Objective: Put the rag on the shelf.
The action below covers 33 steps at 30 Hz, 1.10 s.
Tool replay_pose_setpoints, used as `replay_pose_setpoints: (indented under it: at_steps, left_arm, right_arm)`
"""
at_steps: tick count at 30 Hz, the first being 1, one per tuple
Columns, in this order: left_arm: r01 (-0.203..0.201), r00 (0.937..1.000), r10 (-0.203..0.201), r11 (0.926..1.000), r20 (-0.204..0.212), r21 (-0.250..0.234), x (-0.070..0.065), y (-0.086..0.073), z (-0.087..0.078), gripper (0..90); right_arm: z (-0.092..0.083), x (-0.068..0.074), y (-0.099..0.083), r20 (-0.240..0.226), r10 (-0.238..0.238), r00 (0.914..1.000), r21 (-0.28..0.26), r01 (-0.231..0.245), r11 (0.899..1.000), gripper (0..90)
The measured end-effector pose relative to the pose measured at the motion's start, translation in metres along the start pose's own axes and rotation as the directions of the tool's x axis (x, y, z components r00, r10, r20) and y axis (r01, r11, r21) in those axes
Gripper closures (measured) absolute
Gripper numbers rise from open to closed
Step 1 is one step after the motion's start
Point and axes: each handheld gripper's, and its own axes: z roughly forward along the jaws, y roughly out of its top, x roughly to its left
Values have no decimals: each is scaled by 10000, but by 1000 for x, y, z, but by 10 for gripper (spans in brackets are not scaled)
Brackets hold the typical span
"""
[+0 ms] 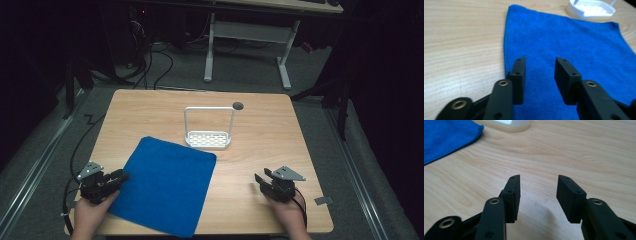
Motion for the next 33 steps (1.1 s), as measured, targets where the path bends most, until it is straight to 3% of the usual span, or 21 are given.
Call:
replay_pose_setpoints:
  at_steps: [4, 8, 11, 13, 14, 15, 17, 22, 24, 26, 29, 30, 32, 33]
  left_arm:
    - [-481, 9988, 481, 9988, -19, -56, -5, 3, 4, 629]
    - [-897, 9959, 900, 9954, -62, 339, -7, 3, 8, 636]
    - [-1087, 9939, 1096, 9920, -103, 638, -8, 4, 10, 706]
    - [-1217, 9921, 1238, 9884, -182, 907, -9, 3, 12, 769]
    - [-1217, 9921, 1238, 9884, -182, 907, -9, 3, 12, 798]
    - [-1480, 9871, 1551, 9787, -400, 1424, -10, 0, 16, 826]
    - [-1642, 9837, 1742, 9717, -453, 1699, -10, -2, 19, 860]
    - [-1683, 9834, 1769, 9723, -398, 1621, -9, -5, 16, 886]
    - [-1674, 9840, 1749, 9731, -341, 1582, -8, -6, 15, 886]
    - [-1684, 9843, 1744, 9729, -252, 1585, -9, -7, 14, 886]
    - [-1782, 9833, 1817, 9702, -65, 1642, -13, -9, 12, 886]
    - [-1793, 9835, 1810, 9689, 60, 1706, -15, -10, 12, 885]
    - [-1845, 9828, 1824, 9671, 279, 1753, -22, -10, 13, 885]
    - [-1914, 9814, 1854, 9648, 500, 1802, -26, -10, 15, 886]
  right_arm:
    - [-3, 0, -1, 76, 36, 10000, -12, -35, 10000, 566]
    - [-3, 1, 1, -5, 175, 9998, -88, -175, 9998, 593]
    - [1, 13, 7, -594, 207, 9980, -95, -213, 9997, 652]
    - [6, 27, 14, -1147, 92, 9934, -84, -102, 9999, 749]
    - [6, 27, 14, -1147, 92, 9934, -84, -102, 9999, 749]
    - [14, 54, 23, -1787, -785, 9808, -91, 781, 9969, 874]
    - [21, 73, 29, -2291, -1206, 9659, -51, 1227, 9924, 900]
    - [47, 127, 43, -3251, -2098, 9221, 108, 2255, 9742, 900]
    - [56, 143, 45, -3499, -2429, 9047, 224, 2673, 9634, 900]
    - [65, 158, 45, -3550, -2854, 8902, 557, 3249, 9441, 900]
    - [66, 162, 44, -3493, -3047, 8861, 675, 3481, 9350, 900]
    - [65, 159, 43, -3424, -3049, 8887, 726, 3486, 9345, 900]
    - [61, 152, 40, -3419, -2901, 8938, 730, 3330, 9401, 900]
    - [57, 145, 37, -3378, -2742, 9004, 791, 3174, 9450, 900]
